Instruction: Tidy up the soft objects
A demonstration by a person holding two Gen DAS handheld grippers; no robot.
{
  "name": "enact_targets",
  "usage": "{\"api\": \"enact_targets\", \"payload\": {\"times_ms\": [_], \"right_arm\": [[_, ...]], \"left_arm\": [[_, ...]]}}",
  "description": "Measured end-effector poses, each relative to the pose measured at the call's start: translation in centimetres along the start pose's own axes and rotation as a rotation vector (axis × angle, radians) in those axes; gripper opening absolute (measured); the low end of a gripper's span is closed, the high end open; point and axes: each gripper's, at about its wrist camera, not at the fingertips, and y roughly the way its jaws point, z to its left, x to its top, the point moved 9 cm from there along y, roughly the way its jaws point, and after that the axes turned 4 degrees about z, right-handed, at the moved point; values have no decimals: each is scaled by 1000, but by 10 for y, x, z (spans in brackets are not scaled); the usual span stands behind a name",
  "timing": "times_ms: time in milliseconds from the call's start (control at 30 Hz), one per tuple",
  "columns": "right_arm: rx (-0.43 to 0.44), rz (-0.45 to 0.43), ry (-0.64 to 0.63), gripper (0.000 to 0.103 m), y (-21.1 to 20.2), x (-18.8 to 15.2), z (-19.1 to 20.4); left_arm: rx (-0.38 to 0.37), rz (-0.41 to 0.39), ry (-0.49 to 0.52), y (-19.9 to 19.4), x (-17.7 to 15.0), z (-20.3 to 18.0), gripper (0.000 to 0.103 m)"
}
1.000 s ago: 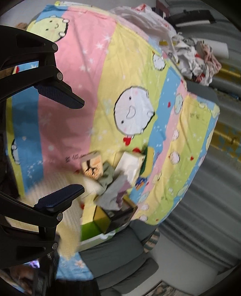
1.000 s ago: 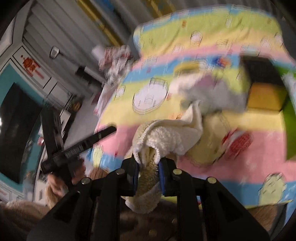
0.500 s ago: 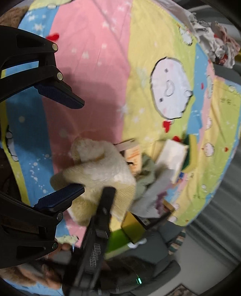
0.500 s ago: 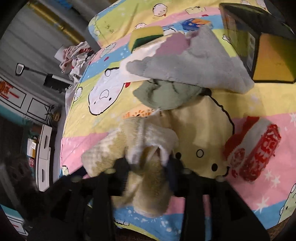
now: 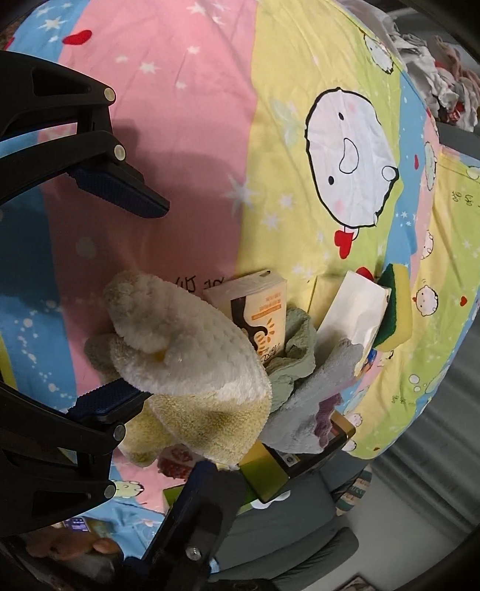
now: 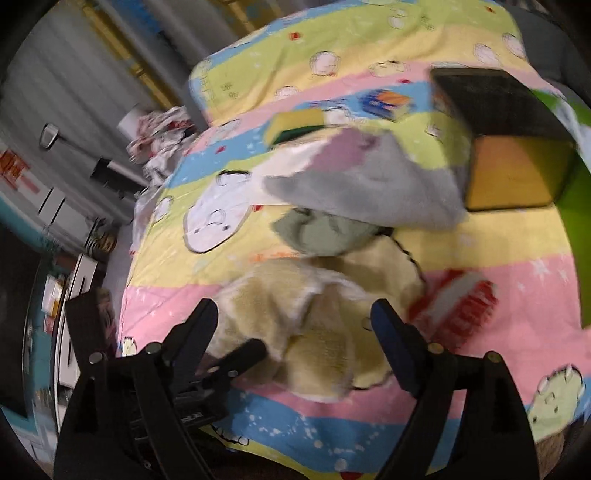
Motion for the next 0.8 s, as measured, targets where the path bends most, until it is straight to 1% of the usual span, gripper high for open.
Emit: {"api": "enact_targets", "payload": {"times_ms": [67, 133, 167, 233, 267, 300, 333, 367, 400, 433, 467, 533, 600, 633, 733, 800], "right_arm": [[0, 20, 8, 84, 12, 1, -2], [37, 63, 47, 84, 27, -1, -5], [70, 92, 74, 82, 37, -2, -7], [108, 126, 106, 80, 46, -7, -8], [113, 134, 118, 80, 51, -7, -9], [115, 135, 122, 80, 52, -9, -9], [120, 134, 127, 80, 53, -9, -9], [124, 133, 132, 79, 53, -9, -9], [127, 135, 134, 78, 54, -10, -9], [124, 137, 132, 75, 55, -11, -10], [120, 137, 127, 72, 56, -12, -10], [108, 126, 109, 66, 53, -14, -10], [138, 112, 103, 54, 49, -14, -7], [168, 110, 105, 49, 46, -15, -4], [175, 71, 78, 45, 36, -15, 4], [181, 45, 82, 45, 25, -16, 8]], "left_arm": [[4, 0, 0, 2, 2, -1, 84], [10, 2, 6, 3, 2, -1, 84], [12, 2, 9, 3, 3, -2, 84], [23, 0, 13, 5, 4, -2, 79], [23, 0, 17, 6, 4, -2, 78], [19, 0, 18, 6, 5, -2, 74], [9, 1, 18, 7, 6, -4, 68], [-15, 5, 17, 7, 7, -6, 64], [-36, 9, 15, 7, 7, -9, 52], [-78, 23, 8, 9, 6, -13, 42], [-107, 31, 2, 10, 6, -16, 40], [-96, 27, 16, 12, 7, -19, 40], [-97, 14, 41, 8, 7, -26, 36], [-99, 2, 53, 4, 7, -30, 36], [-93, -20, 80, -8, 5, -39, 36], [-104, -35, 88, -16, 5, -42, 36]]}}
